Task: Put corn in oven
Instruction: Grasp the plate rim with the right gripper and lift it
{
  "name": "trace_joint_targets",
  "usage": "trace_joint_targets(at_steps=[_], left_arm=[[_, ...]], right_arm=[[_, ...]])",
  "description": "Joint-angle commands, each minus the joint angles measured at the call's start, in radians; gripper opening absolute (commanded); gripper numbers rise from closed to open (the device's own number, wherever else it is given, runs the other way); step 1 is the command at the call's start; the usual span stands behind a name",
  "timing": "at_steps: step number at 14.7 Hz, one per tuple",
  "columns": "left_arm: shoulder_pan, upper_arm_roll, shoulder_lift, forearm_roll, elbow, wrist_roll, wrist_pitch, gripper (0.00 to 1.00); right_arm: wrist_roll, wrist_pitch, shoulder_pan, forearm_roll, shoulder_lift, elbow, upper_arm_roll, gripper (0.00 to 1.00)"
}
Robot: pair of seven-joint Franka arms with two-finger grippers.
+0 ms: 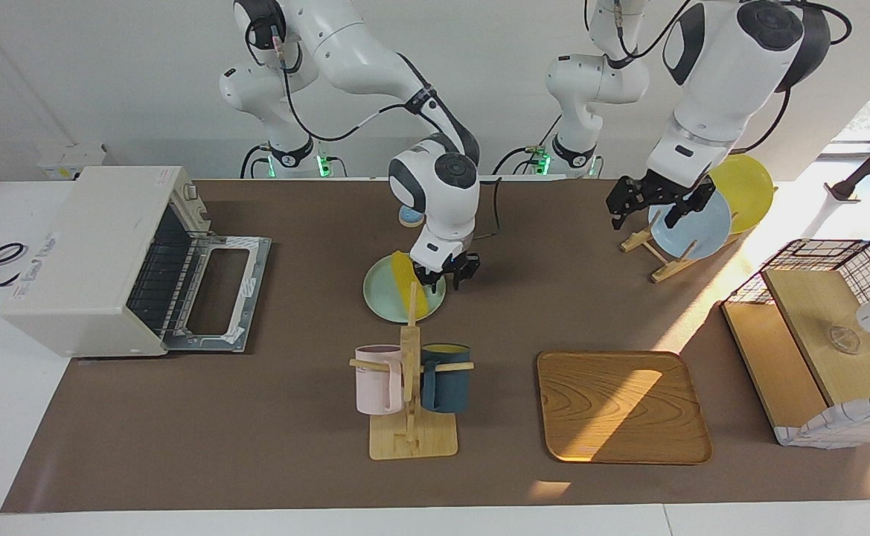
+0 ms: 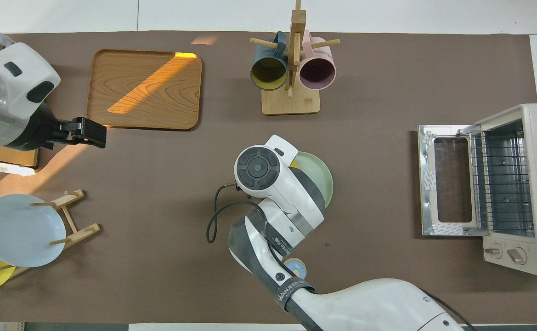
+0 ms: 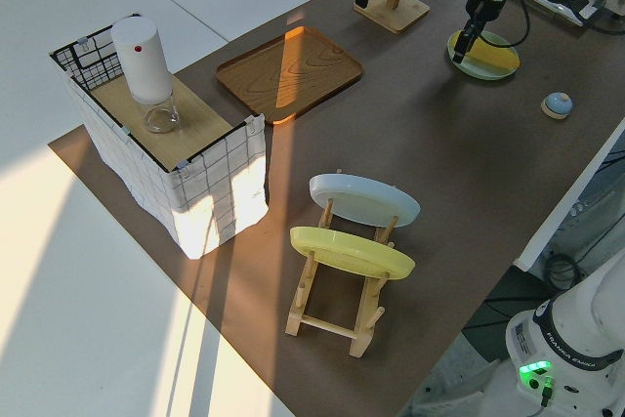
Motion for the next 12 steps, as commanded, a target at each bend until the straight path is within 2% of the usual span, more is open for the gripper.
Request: trace_joint_targets(at_steps=[1,2,4,9,12], left_arm=[[0.009,-0.01,-0.026,0.033,-0.002,0.066,-0.083,1.0],[0.011,-0.01,-0.038,0.032,-0.011,0.102,-0.077,1.0],[0.043,-0.013,-0.036,0.02,-0.013,0.129,-0.063,1.0],[0.05,-0.01,-0.009,-0.049,-0.006,0.129,-0.034,1.0],[0.049,-0.005,-0.006,-0.095,-0.006,0.126,-0.034,1.0]], right_arm=[[0.031,0.025,0.017,-0.008,-0.044,-0.069,0.0,0.48],[0.03,0.023,0.016,-0.008,-0.047,-0.072,0.0,0.41],[0.028,0.005,0.016,-0.008,-0.049,-0.07,0.0,0.0],[0.03,-0.072,0.019,-0.036,-0.053,-0.058,-0.002,0.0],[0.03,-0.229,0.008,-0.102,-0.047,0.054,-0.002,0.0]])
